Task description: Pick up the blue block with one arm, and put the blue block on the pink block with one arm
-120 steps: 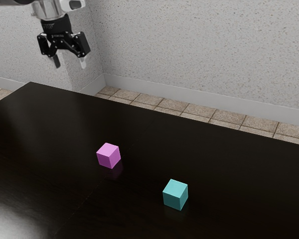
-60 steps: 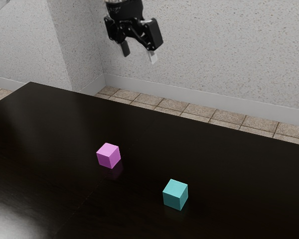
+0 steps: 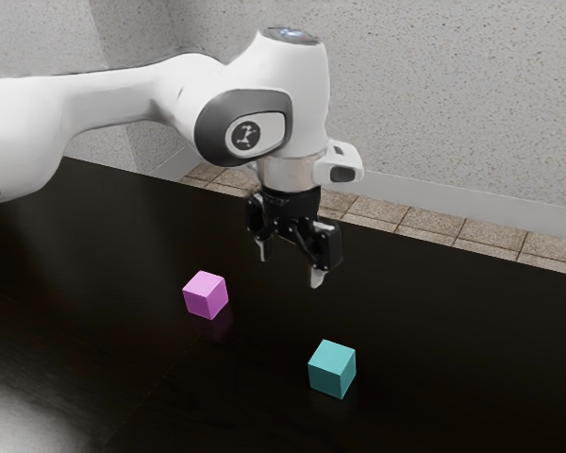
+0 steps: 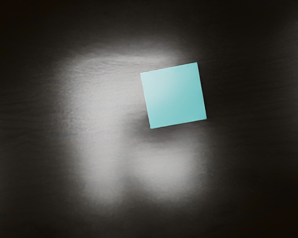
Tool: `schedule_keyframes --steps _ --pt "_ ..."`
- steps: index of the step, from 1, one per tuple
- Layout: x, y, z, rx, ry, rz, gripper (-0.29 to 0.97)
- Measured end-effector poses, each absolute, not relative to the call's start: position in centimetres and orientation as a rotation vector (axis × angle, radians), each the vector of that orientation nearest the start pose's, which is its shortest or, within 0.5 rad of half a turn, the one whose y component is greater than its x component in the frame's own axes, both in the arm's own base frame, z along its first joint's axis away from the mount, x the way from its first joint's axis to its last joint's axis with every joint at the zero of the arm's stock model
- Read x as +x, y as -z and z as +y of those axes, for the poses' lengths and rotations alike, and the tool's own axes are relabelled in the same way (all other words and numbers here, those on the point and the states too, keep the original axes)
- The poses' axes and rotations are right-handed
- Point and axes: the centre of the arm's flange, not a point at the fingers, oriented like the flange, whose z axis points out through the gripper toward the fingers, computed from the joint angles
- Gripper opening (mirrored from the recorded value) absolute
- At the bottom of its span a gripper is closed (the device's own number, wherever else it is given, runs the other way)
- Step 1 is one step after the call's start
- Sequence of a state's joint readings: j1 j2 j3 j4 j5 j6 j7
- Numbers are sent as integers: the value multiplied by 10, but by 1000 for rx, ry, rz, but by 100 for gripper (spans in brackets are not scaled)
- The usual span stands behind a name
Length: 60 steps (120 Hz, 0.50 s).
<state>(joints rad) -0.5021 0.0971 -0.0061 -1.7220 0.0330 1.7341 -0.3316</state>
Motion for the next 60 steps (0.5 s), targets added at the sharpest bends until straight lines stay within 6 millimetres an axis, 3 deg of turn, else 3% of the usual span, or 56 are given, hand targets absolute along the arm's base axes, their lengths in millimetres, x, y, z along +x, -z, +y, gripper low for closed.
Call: schedule_keyframes --steps 8,26,60 --pt "506 -501 -287 -3077 -122 275 68" --pt "511 -453 -274 -3095 -104 233 68" --pt "528 -403 -302 -3118 59 342 68"
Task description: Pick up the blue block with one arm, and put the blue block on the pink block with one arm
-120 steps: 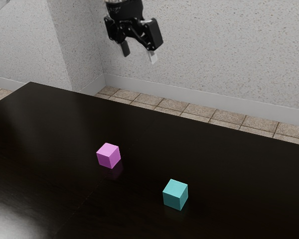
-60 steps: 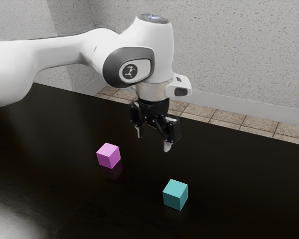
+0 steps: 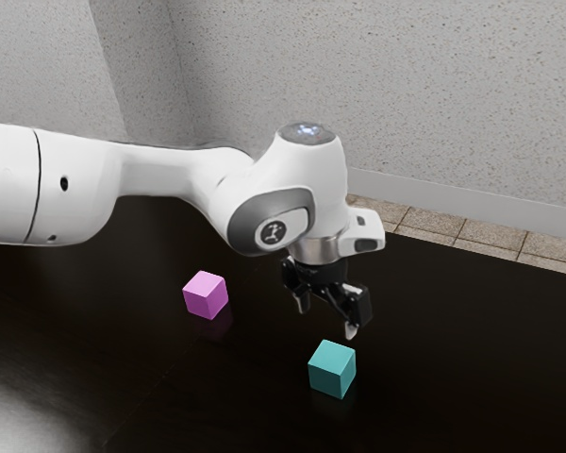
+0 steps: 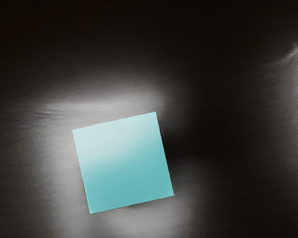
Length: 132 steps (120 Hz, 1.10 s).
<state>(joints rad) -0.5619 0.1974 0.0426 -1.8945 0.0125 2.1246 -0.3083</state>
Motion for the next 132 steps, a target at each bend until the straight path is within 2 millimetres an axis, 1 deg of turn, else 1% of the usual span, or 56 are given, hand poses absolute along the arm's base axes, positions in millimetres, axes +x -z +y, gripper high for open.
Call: schedule_keyframes --steps 11,33,40,54,60,97,132 --pt "527 -391 -309 -3119 80 373 68" --pt "532 -367 -312 -3120 94 395 68" --pt "535 -362 -306 -3118 97 377 68" --pt "546 -359 -287 -3118 114 323 68" --pt "549 -352 -284 -3117 105 312 68" --pt "553 -312 -285 -3131 57 286 68" --pt "555 -287 -287 -3139 64 283 68"
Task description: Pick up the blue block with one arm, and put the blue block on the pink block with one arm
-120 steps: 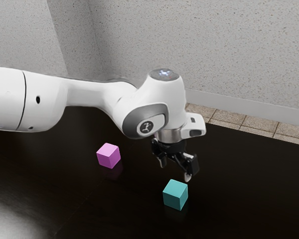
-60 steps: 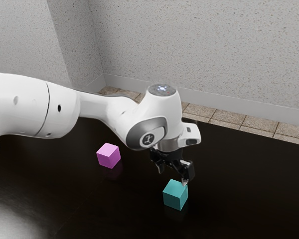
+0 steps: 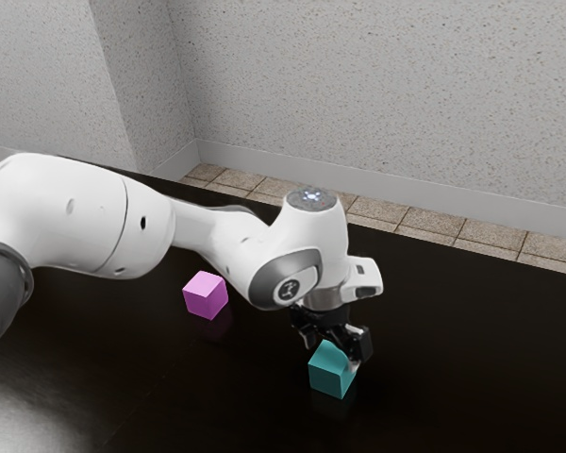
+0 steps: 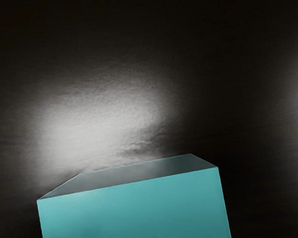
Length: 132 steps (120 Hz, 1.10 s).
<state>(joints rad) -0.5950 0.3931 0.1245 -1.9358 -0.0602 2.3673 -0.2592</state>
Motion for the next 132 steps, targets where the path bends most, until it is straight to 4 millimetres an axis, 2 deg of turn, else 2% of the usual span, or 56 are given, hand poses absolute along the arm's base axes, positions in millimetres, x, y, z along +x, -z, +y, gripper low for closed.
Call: schedule_keyframes --steps 49,85,118,132 --pt "557 -260 -287 -3138 30 291 67" --pt "558 -260 -288 -3138 33 310 47" --pt "559 -261 -287 -3132 39 319 43" --pt "562 -267 -291 -3132 60 331 39"
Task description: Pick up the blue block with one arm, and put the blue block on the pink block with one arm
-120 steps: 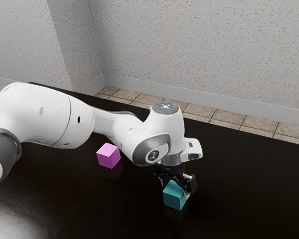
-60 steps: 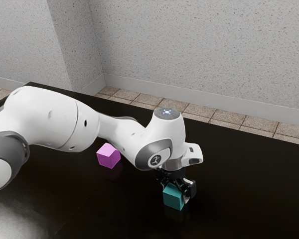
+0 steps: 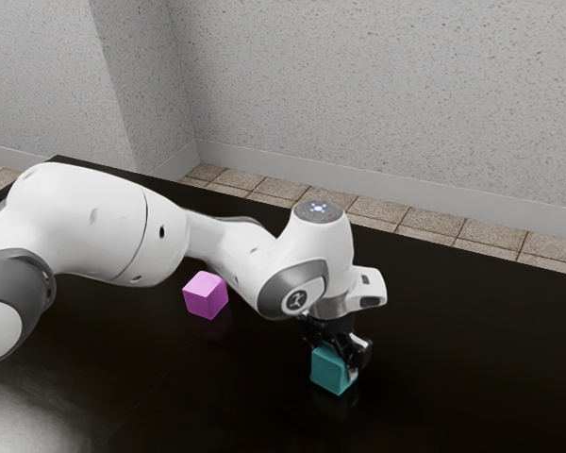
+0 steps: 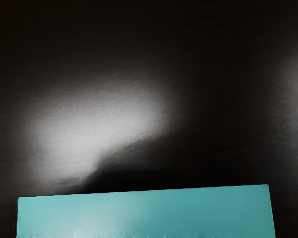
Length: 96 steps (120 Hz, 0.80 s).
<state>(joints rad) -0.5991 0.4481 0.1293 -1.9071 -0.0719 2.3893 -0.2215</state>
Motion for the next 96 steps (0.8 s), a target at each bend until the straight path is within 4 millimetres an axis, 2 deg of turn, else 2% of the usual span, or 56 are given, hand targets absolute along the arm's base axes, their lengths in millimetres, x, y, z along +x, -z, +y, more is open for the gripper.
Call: schedule_keyframes --steps 14,26,53,61,68,81,96 --pt "567 -279 -296 -3130 92 347 38" --pt "573 -306 -300 -3126 148 371 38" --pt "611 -423 -298 -3117 343 372 38" --pt "617 -449 -299 -3107 363 375 39" --pt "618 -456 -296 -3100 346 374 39" --pt "629 -470 -274 -3094 322 330 39" --pt "648 -467 -229 -3086 266 248 39"
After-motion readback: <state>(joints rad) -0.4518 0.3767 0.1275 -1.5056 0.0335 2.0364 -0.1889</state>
